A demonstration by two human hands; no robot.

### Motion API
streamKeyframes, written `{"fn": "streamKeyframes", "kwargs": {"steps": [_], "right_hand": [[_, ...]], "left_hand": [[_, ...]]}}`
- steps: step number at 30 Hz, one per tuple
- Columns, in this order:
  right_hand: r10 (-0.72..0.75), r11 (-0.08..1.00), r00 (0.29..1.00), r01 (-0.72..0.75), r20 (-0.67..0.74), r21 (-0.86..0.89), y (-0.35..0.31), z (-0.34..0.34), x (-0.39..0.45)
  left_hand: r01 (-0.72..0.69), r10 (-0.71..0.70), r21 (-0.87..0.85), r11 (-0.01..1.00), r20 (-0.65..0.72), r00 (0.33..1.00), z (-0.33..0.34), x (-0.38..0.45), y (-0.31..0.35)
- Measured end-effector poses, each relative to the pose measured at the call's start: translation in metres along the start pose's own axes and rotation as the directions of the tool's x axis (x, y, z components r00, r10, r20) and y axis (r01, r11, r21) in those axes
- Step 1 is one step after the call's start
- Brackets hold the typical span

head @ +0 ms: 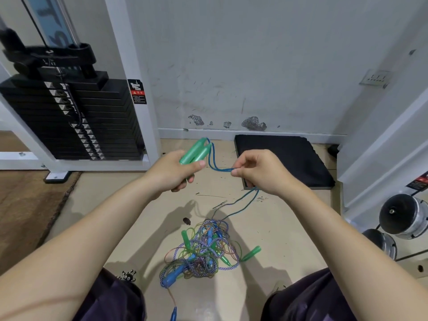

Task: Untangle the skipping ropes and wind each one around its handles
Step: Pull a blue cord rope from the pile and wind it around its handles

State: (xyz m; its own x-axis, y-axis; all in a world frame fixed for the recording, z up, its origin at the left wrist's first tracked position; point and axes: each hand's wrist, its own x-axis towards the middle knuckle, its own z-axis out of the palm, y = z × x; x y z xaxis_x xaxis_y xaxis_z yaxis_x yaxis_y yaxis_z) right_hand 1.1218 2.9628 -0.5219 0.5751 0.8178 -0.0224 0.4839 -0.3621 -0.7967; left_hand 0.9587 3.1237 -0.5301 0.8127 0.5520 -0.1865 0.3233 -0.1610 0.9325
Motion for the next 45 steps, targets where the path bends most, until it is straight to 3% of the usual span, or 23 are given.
{"fn": "streamKeyframes", "kwargs": {"steps": [3,8,14,18,22,27,34,40,45], "right_hand": [[-0.043,0.993,0.993,0.054,0.109,-0.106,-0.01,0.007,-0.006],[-0.19,0.979,0.974,0.197,0.121,-0.044,-0.021,0.011,-0.01],[-0.224,0.975,0.962,0.222,0.157,0.031,-0.022,0.014,-0.011],[-0.092,0.975,0.975,0.048,0.201,0.215,-0.02,0.009,-0.011],[-0.02,0.962,0.957,-0.061,0.289,0.267,-0.022,0.006,-0.015],[-0.048,0.985,0.976,0.011,0.214,0.17,-0.021,0.009,-0.015],[-0.079,0.932,0.981,0.009,0.178,0.363,-0.021,0.006,-0.015],[-0.061,0.928,0.953,-0.055,0.298,0.368,-0.019,0.005,-0.016],[-0.081,0.917,0.955,-0.041,0.286,0.397,-0.018,-0.003,-0.014]], "left_hand": [[0.022,-0.037,0.155,0.988,0.1,0.994,0.0,-0.001,-0.002],[-0.021,-0.109,0.345,0.938,0.351,0.93,0.007,-0.013,0.007],[-0.101,-0.045,0.269,0.958,0.486,0.873,0.021,-0.024,0.013],[-0.073,0.0,0.12,0.99,0.516,0.856,0.017,-0.022,0.015],[-0.09,0.063,0.03,0.995,0.496,0.866,0.012,-0.021,0.015],[-0.066,0.048,0.049,0.997,0.301,0.952,0.009,-0.015,0.012],[0.001,-0.016,0.039,0.999,0.388,0.921,0.015,-0.02,0.013],[0.015,0.002,-0.04,0.999,0.386,0.923,0.015,-0.022,0.014],[0.006,0.025,-0.06,0.998,0.502,0.864,0.014,-0.022,0.017]]}}
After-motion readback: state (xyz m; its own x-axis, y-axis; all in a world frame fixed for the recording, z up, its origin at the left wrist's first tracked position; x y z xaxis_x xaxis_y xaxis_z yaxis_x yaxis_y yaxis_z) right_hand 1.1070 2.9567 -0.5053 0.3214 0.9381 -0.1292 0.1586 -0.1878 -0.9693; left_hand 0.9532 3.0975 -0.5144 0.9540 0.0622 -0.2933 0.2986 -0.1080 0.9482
